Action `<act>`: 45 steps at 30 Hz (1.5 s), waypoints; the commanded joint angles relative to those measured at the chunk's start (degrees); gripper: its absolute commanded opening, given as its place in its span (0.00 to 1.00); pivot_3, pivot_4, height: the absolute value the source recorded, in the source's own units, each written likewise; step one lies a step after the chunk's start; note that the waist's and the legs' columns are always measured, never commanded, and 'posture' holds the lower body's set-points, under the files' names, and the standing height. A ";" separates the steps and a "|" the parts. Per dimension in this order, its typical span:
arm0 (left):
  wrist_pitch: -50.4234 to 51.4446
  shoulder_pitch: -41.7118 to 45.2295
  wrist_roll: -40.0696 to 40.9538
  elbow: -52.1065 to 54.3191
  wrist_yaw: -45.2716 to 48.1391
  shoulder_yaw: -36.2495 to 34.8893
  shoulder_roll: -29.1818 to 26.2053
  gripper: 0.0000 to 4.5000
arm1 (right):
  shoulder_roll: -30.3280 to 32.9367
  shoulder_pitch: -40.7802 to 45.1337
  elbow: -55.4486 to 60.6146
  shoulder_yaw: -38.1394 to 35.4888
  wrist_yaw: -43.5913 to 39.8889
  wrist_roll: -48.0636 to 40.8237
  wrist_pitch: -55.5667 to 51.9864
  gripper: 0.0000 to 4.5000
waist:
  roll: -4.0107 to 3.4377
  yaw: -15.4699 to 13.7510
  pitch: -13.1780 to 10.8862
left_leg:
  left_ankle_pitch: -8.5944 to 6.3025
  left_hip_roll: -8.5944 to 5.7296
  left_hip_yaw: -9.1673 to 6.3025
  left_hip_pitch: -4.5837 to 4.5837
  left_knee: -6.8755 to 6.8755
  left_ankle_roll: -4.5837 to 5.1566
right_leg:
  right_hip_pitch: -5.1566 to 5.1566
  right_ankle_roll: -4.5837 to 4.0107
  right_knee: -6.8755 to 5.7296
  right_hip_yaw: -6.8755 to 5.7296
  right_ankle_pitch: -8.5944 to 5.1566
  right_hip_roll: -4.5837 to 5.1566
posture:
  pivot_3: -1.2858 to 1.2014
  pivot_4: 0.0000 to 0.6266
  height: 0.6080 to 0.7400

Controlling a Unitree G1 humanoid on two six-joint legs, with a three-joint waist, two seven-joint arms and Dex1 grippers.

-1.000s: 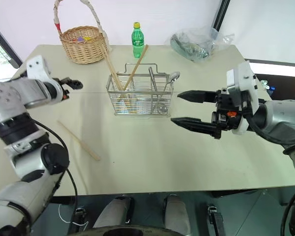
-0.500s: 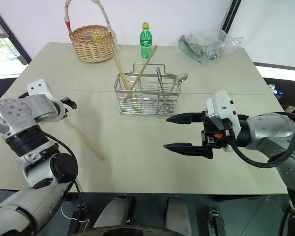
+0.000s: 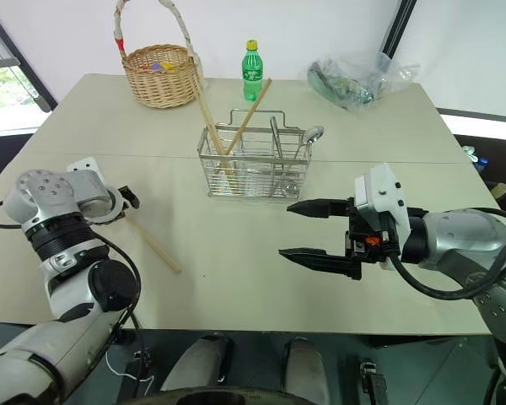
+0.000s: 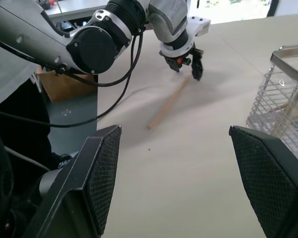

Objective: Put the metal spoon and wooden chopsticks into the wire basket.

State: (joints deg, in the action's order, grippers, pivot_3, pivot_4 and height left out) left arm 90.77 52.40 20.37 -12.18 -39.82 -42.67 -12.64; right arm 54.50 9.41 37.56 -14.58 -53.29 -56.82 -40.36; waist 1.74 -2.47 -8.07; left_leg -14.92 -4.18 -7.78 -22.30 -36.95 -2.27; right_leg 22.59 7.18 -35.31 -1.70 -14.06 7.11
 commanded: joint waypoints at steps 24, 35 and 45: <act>-23.31 10.29 -10.91 -12.56 18.49 1.57 -14.06 0.01 | -2.00 4.71 -1.59 -1.90 2.65 -0.90 1.85 0.80 | 0.18 0.26 -0.10 | 0.00 0.02 0.01 -0.07 0.06 -0.01 | 0.16 0.03 0.02 -0.03 0.02 -0.06 | 0.52 0.24 0.50; -54.49 19.28 -8.71 -19.62 38.88 12.77 -22.46 0.01 | -4.95 12.40 -7.20 -4.65 10.23 -0.28 2.56 0.80 | 0.29 0.09 -0.13 | 0.00 0.01 -0.04 -0.13 0.05 0.00 | 0.12 0.03 0.06 -0.04 0.03 0.04 | 0.52 0.24 0.50; -60.68 30.76 5.72 -21.36 58.99 14.44 -15.07 0.01 | -4.63 14.72 -8.46 -6.45 14.44 -0.16 1.89 0.80 | 0.23 0.45 -0.16 | -0.02 0.01 0.03 -0.13 0.07 0.09 | 0.14 0.04 0.09 -0.05 0.03 0.07 | 0.52 0.24 0.50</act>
State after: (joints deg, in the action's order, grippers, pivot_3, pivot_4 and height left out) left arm 30.52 80.71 23.60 -34.29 16.28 -29.56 -27.82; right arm 49.58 23.41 27.85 -18.69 -39.67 -56.88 -38.87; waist 1.97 -2.02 -8.24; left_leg -14.94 -4.17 -7.75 -22.43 -36.89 -2.18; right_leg 22.72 7.22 -35.22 -1.75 -14.03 7.19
